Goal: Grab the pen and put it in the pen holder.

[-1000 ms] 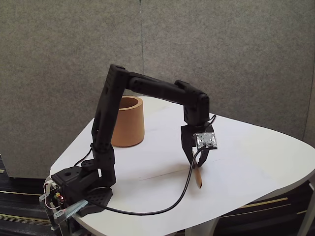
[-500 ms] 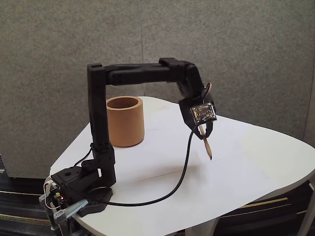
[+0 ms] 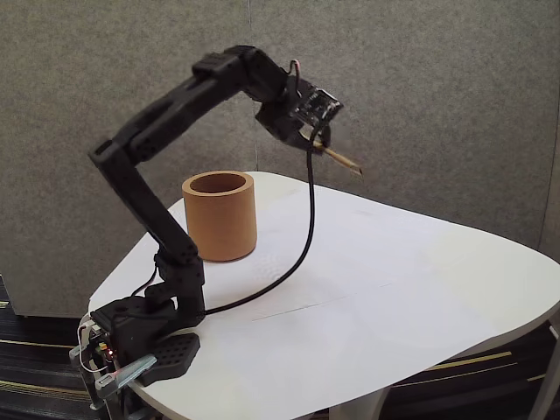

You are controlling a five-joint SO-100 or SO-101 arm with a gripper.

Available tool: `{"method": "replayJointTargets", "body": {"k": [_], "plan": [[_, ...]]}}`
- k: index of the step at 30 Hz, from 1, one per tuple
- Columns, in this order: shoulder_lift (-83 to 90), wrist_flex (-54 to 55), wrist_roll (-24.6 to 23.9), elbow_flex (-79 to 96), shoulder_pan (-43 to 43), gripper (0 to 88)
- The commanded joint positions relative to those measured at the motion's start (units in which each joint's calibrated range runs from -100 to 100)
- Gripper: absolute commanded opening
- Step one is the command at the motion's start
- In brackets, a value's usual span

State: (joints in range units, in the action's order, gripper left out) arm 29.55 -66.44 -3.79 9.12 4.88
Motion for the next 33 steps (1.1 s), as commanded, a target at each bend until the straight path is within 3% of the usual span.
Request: {"method": "replayJointTargets", "body": {"k": [1, 8, 17, 21, 26, 33], "plan": [[6.6, -3.8, 4.5, 0.0, -4.7, 0.8], [10.4, -6.9, 11.1, 2.4, -9.2, 0.8], [20.3, -6.0, 19.6, 19.9, -12.4, 0.8], [23.2, -4.7, 20.7, 25.7, -13.2, 0.8], [23.9, 4.3, 21.7, 30.9, -13.2, 0.8], [23.1, 9.7, 21.7, 20.6, -13.3, 0.8]]}}
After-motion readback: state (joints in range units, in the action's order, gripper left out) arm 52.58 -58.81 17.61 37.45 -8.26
